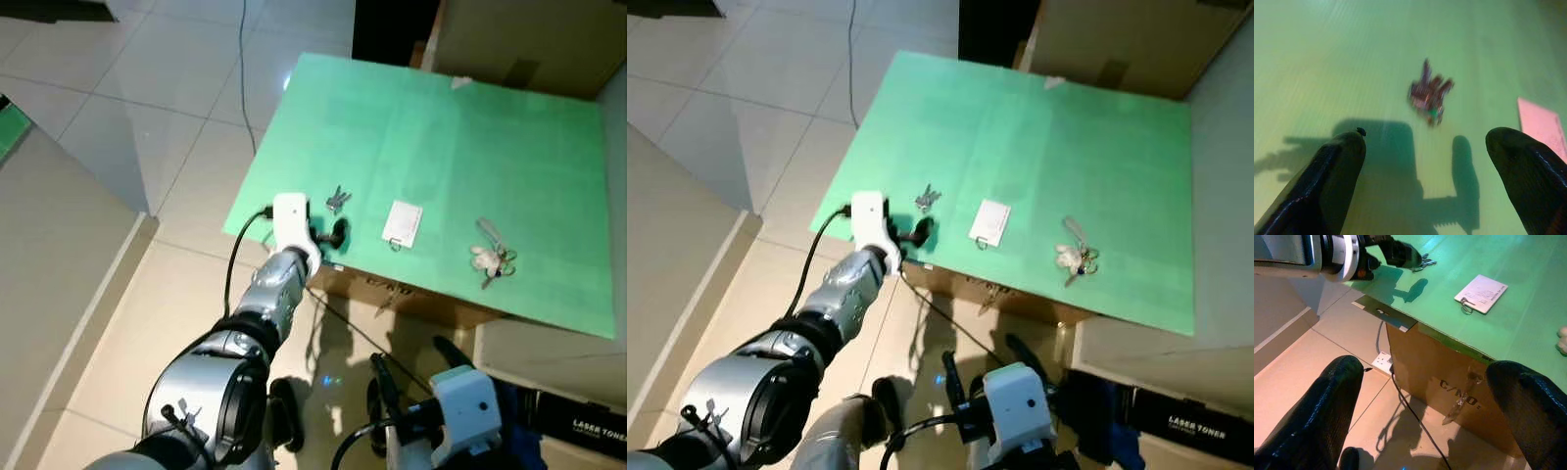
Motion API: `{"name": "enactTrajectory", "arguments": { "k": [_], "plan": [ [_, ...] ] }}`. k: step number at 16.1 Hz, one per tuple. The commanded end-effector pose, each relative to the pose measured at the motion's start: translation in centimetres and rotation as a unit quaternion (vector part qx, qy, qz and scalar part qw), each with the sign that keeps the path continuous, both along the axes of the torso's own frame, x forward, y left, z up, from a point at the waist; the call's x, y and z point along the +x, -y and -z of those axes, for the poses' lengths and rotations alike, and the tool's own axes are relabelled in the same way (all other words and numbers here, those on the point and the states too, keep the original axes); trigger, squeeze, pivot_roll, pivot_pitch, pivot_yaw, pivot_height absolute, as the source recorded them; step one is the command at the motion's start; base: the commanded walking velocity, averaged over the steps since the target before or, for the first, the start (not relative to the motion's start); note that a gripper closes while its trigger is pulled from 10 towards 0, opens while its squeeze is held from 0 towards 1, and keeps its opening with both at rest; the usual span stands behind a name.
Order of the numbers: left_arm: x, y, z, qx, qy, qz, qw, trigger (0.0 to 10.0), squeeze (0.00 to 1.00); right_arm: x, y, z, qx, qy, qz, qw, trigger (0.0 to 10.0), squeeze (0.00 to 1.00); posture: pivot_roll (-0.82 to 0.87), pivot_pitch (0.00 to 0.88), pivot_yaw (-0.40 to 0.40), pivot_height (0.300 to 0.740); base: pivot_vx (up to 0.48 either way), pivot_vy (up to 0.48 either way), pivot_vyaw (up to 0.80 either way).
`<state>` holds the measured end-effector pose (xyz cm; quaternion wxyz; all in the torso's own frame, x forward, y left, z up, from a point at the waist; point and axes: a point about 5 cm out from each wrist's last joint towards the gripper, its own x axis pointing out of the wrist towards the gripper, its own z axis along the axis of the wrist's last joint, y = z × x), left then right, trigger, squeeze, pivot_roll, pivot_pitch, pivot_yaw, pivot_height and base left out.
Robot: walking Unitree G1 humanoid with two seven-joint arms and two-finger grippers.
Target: Hang keys on a hook
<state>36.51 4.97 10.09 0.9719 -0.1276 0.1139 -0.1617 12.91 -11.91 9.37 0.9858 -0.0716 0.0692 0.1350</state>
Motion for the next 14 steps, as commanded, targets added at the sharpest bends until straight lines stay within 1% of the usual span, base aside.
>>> {"name": "enactTrajectory", "arguments": {
  "k": [1,2,4,5,6,8,9,11,13,14],
  "plan": [
    [-0.3,0.9,0.1,0.015,0.012,0.018,1.0,10.0,0.0,-0.6,-0.2,0.1,0.002,-0.015,0.003,1.0,10.0,1.0,-0.33,0.379,0.102,0.74,0.0,0.0,0.0],
    [-0.3,1.0,-0.1,0.025,0.021,0.021,0.999,10.0,0.0,-0.8,-0.4,0.1,0.003,-0.017,0.006,1.0,10.0,1.0,-0.34,0.384,0.108,0.74,0.0,0.0,0.0],
    [-0.1,0.8,-0.4,0.033,0.027,0.014,0.999,10.0,0.0,-1.2,-0.6,0.0,0.008,-0.021,0.007,1.0,10.0,1.0,-0.35,0.392,0.11,0.74,0.0,0.0,0.0],
    [0.1,0.6,-0.6,0.041,0.031,0.011,0.999,10.0,0.0,-1.8,-0.8,0.0,0.01,-0.028,0.006,1.0,10.0,1.0,-0.36,0.403,0.111,0.74,0.0,0.0,0.0],
    [0.1,0.6,-0.6,0.045,0.033,0.01,0.998,10.0,0.0,-2.0,-0.8,0.1,0.01,-0.031,0.005,0.999,10.0,1.0,-0.36,0.403,0.111,0.74,0.0,0.0,0.0],
    [0.3,0.5,-1.0,0.041,0.034,0.005,0.999,10.0,0.0,-2.8,-1.2,-0.2,0.005,-0.033,0.003,0.999,10.0,1.0,-0.37,0.42,0.115,0.74,0.0,0.0,0.0],
    [0.5,0.5,-1.3,0.037,0.037,0.0,0.999,10.0,0.0,-2.8,-1.1,-0.7,0.0,-0.02,0.011,1.0,10.0,1.0,-0.37,0.42,0.116,0.74,0.0,0.0,0.0],
    [0.8,0.5,-2.0,0.028,0.046,-0.001,0.999,10.0,0.0,-3.2,-0.5,-1.8,-0.026,0.016,0.035,0.999,10.0,1.0,-0.37,0.417,0.126,0.74,0.0,0.0,0.0],
    [0.9,0.5,-2.1,0.032,0.05,0.002,0.998,10.0,0.0,-3.5,0.1,-2.2,-0.048,0.03,0.055,0.997,10.0,1.0,-0.38,0.415,0.133,0.74,0.0,0.0,0.0],
    [0.8,0.7,-2.0,0.035,0.048,0.003,0.998,10.0,0.0,-3.6,0.7,-2.3,-0.064,0.038,0.076,0.994,10.0,1.0,-0.38,0.413,0.137,0.74,0.0,0.0,0.0]
  ]
}}
